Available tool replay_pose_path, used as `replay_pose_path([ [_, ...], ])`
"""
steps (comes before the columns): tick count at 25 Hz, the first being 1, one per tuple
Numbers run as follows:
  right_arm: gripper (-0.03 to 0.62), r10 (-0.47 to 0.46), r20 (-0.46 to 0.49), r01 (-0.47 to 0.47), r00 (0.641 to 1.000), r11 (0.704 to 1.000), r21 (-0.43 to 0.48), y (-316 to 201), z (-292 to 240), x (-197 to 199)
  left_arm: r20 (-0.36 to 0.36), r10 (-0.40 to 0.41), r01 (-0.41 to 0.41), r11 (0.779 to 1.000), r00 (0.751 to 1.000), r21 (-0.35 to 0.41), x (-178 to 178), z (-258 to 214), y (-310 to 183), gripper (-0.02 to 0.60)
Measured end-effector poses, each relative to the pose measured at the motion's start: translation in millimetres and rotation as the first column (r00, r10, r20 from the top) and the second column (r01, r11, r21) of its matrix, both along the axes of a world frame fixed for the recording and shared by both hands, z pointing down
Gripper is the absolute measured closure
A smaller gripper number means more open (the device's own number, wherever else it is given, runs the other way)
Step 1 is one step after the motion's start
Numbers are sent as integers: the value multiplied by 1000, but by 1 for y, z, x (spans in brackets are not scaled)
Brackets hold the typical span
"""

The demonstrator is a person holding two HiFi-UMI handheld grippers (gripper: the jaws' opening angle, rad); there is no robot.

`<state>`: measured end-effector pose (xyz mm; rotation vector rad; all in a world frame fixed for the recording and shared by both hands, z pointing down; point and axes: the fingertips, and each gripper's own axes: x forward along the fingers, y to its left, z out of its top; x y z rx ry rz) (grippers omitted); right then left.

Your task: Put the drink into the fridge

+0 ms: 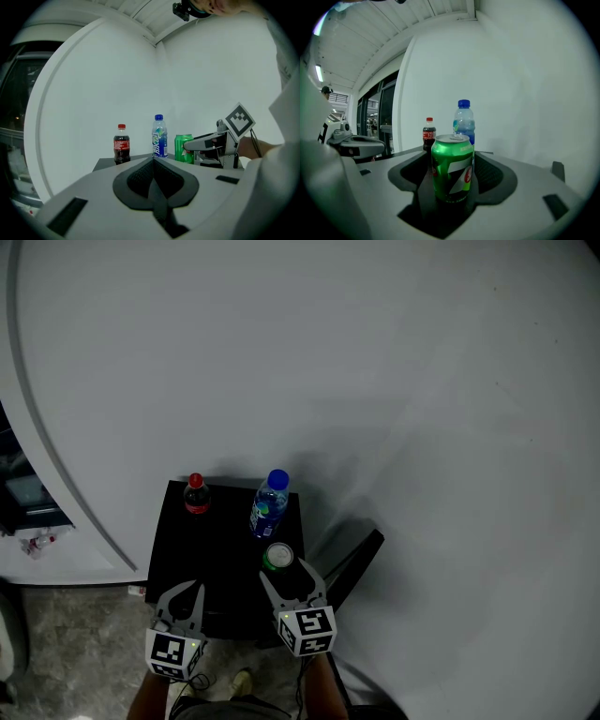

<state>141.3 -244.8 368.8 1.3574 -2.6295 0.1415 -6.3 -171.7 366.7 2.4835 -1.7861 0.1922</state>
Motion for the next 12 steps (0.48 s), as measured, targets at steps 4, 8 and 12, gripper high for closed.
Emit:
replay_pose_path([
  [4, 287, -8, -22, 8, 1000, 1000, 2, -7, 2, -4, 6, -21, 21, 1000, 1000, -2, -4, 2, -2, 578],
  [8, 287, -9, -12, 10, 1000, 1000, 7, -10, 1, -6, 6, -31, 31, 1000, 1000, 1, -8, 0, -4, 578],
  [12, 287, -9, -10, 9, 1000, 1000, 10, -12, 2, -5, 6, -34, 34, 999, 999, -3, -10, 2, -6, 578],
])
